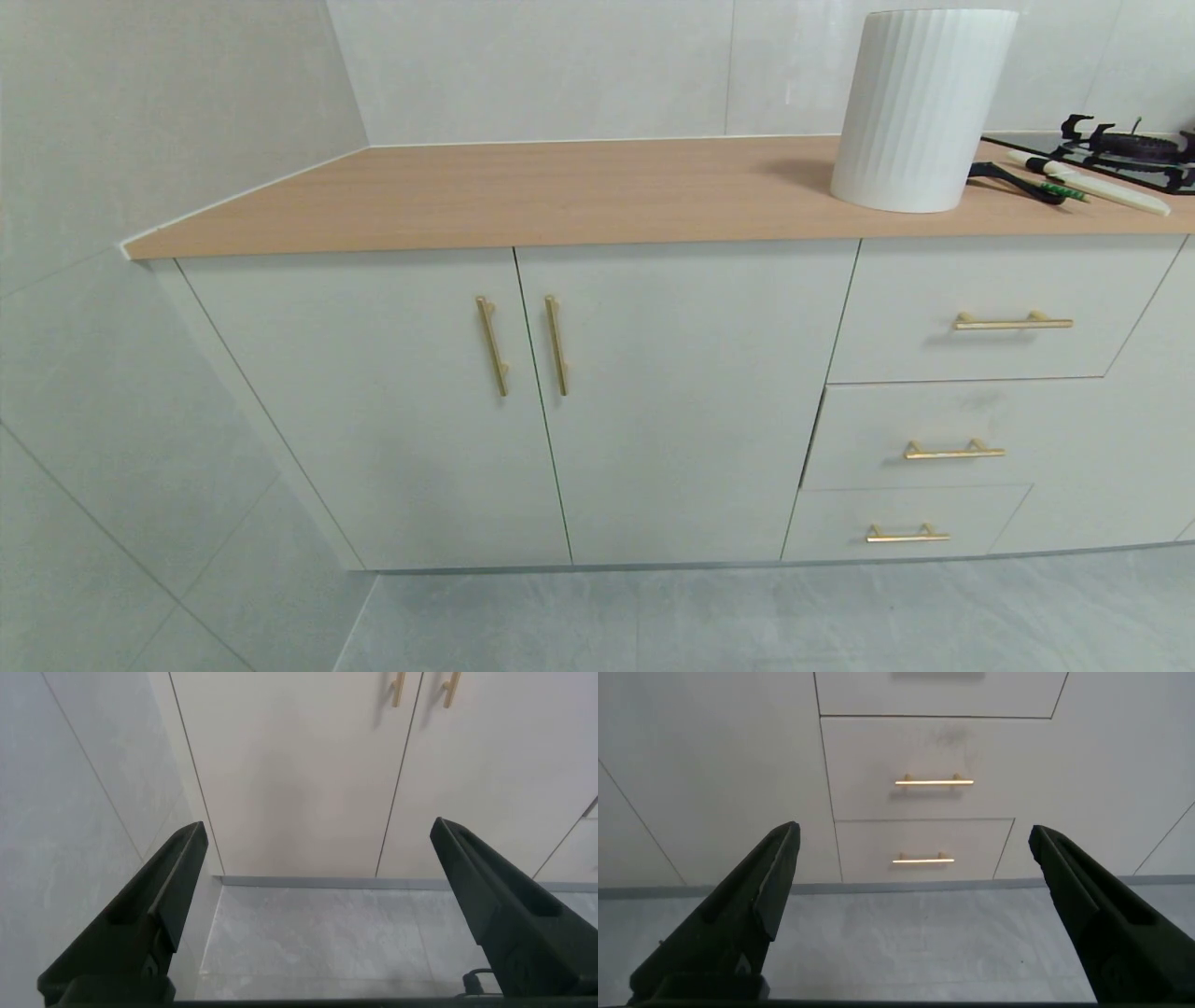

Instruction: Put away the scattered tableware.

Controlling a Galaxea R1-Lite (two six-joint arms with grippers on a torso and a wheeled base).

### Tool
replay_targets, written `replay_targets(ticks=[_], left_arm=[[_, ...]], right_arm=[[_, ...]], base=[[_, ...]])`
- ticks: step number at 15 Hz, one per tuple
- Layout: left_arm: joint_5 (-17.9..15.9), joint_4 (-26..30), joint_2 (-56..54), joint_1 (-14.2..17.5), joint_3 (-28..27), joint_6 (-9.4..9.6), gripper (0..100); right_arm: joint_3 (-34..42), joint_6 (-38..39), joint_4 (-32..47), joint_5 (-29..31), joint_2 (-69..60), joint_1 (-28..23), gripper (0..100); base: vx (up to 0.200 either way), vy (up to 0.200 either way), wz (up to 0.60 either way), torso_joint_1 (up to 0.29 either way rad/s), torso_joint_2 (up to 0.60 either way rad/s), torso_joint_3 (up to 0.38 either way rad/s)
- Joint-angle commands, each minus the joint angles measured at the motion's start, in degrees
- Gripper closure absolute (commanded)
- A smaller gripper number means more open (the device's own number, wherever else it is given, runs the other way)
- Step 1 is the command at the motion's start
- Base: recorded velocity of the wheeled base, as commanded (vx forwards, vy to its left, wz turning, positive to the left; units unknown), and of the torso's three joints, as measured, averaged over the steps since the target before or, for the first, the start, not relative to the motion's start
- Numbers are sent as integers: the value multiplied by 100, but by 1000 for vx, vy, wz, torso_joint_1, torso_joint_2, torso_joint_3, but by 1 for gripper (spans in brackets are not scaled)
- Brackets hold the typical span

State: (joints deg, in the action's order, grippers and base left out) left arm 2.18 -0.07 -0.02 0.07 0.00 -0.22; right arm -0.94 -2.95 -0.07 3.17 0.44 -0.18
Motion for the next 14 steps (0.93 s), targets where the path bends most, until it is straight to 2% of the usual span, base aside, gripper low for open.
replay_targets(ticks=[1,5,12,14], left_arm=[[2,-1,2,1,0,-4,0],[2,-1,11,1,0,-4,0],[2,-1,2,1,0,4,0],[2,-1,2,1,0,4,0]], right_arm=[[-3,-39,34,-9,88,-8,0],[41,-21,25,-255,-26,27,0],[94,49,7,-247,-35,27,0],[94,40,7,-247,-26,27,0]], base=[[0,0,0,0,0,0],[0,0,0,0,0,0],[0,0,0,0,0,0],[0,-200,0,0,2,5]])
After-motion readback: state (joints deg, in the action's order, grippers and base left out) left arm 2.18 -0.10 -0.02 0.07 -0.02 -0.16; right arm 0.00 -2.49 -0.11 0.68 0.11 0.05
